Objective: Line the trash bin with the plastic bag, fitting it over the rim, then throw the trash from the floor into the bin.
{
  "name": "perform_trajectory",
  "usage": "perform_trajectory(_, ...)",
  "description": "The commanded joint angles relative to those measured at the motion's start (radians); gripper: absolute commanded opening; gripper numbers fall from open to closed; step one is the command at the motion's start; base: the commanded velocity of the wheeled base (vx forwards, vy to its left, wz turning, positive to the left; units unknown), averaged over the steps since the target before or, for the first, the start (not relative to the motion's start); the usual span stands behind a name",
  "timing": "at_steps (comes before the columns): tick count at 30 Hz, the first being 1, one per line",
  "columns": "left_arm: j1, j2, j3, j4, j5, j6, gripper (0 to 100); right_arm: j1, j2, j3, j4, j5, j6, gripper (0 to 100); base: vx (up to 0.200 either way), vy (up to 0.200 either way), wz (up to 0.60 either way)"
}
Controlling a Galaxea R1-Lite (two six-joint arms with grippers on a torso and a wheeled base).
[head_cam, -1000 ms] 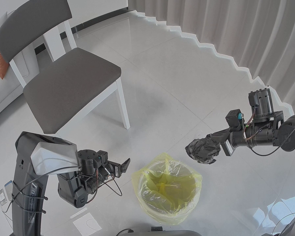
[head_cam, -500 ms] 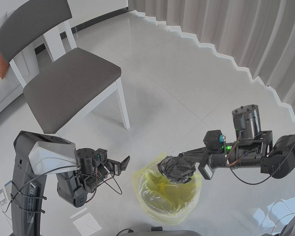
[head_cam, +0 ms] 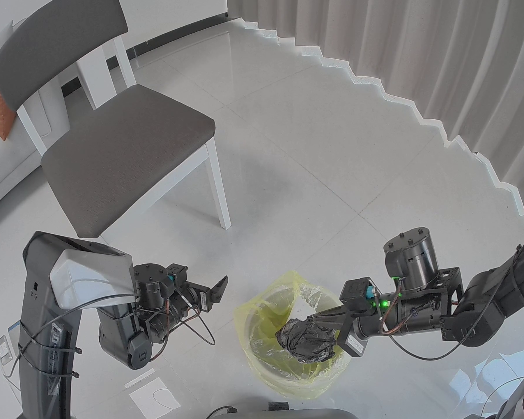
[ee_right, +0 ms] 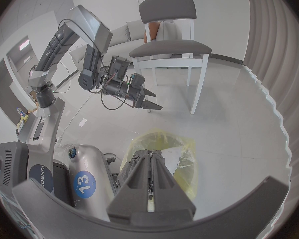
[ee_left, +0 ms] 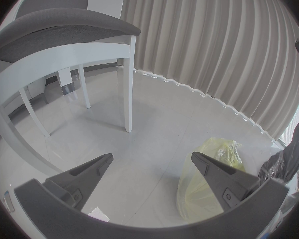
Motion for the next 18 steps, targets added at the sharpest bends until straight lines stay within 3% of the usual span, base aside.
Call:
perform_trajectory(1, -0.001, 0.004, 0.009, -0.013, 0.0, -0.001, 100, 0.002, 0.071, 0.011, -0.028, -0.001, 0.0, 0, 0.0, 0.0, 0.0)
perform_trajectory(11, 0.0, -0.005, 0.02, -0.016, 0.0, -0.009, 100, -0.097, 0.216, -0.065, -0.12, -0.002, -0.001, 0, 0.0, 0.0, 0.0)
perform_trajectory(18, 0.0, -0.001, 0.021, -0.016, 0.0, -0.009, 100, -0.097, 0.177, -0.074, -0.132, 0.006, 0.0, 0, 0.0, 0.0, 0.0)
